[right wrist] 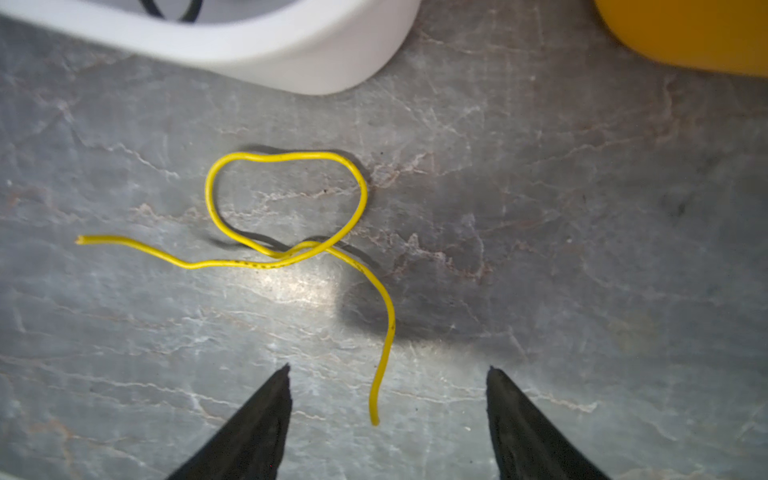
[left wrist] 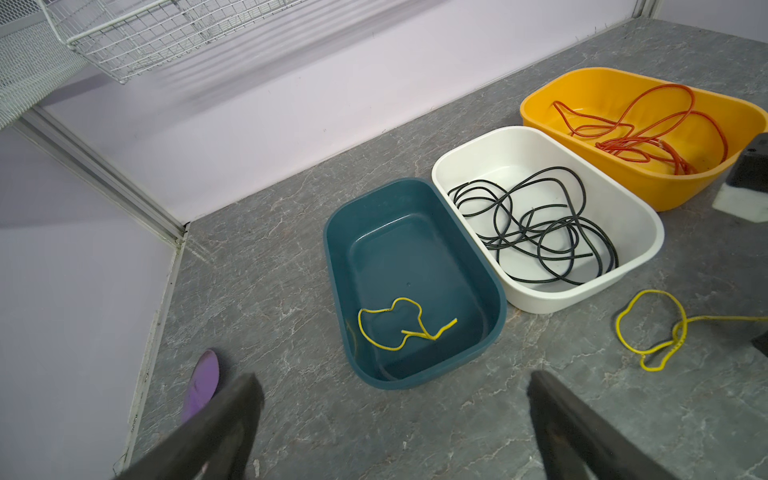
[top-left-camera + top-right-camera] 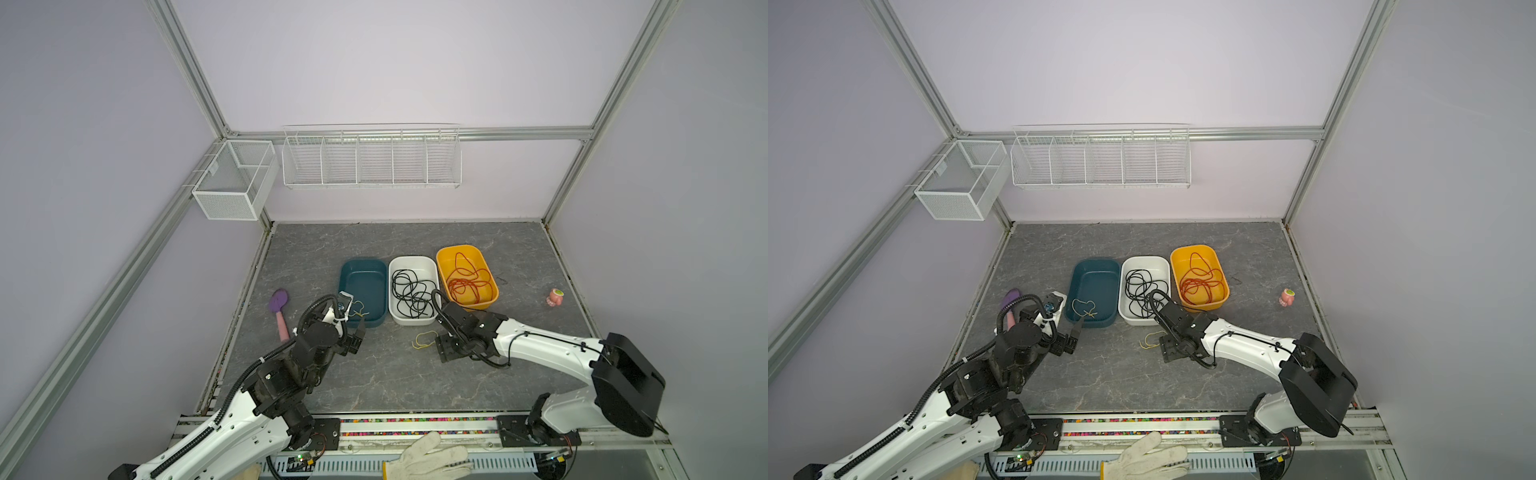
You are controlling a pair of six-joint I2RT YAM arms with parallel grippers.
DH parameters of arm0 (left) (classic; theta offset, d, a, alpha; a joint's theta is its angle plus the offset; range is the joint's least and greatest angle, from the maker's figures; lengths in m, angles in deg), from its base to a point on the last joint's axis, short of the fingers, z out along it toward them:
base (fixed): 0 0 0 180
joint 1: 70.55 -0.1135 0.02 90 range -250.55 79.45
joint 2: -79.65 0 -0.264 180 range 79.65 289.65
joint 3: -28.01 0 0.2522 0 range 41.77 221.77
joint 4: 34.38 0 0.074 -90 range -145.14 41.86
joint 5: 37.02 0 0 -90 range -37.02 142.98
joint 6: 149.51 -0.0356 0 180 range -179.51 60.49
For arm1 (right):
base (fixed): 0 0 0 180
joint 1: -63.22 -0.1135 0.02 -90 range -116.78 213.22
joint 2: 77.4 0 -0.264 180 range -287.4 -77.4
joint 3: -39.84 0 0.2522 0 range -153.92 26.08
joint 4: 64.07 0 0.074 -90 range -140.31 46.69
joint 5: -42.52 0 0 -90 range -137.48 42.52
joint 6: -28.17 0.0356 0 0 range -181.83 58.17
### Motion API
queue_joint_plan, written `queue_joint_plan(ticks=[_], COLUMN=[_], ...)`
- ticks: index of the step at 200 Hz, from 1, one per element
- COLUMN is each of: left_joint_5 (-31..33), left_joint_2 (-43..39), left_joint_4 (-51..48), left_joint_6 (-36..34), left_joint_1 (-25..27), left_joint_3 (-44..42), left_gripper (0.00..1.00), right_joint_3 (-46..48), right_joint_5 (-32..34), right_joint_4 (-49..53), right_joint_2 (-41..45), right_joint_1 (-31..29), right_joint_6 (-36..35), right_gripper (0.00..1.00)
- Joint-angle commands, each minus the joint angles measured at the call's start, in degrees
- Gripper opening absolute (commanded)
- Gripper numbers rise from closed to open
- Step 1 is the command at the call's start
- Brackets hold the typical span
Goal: Untangle the cables
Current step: 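Move the right gripper back to the remaining yellow wire on the table, then lower the right gripper and pinch the second yellow wire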
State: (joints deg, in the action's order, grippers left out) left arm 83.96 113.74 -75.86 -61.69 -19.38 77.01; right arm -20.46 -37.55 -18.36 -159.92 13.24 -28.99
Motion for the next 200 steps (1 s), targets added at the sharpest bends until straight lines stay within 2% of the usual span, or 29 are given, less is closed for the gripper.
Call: queue_joint_plan(ticks=[1,36,100,200], left_joint_5=[-0.6,-0.6,-0.6,-0.7], left_joint_2=[-0.2,-0.4,-0.3,-0.2], left_joint_4=[-0.4,-0.4,-0.4,-0.5], left_joint_6=[-0.7,-0.7,-0.8,-0.8], left_joint_1=[0.0,0.0,0.0,0.0], left_joint_3=[-0.5,-0.4,-0.5,-0.5], left_gripper=[0.99,0.99,0.99,0.99], right_joint_3=[0.8,0.6,1.0,0.7], right_joint_5=[1.0,0.6,0.2,1.0], right_joint_4=[-1.5,-1.5,-2.3,-4.2], right_joint_2=[-1.1,-3.3,-3.9,-6.2], right_joint_1=[-0.1,-0.2,-0.1,-0.1], right_joint_6=[0.2,0.3,0.0,-0.3], right_gripper=[0.62,0.46,0.31,0.24])
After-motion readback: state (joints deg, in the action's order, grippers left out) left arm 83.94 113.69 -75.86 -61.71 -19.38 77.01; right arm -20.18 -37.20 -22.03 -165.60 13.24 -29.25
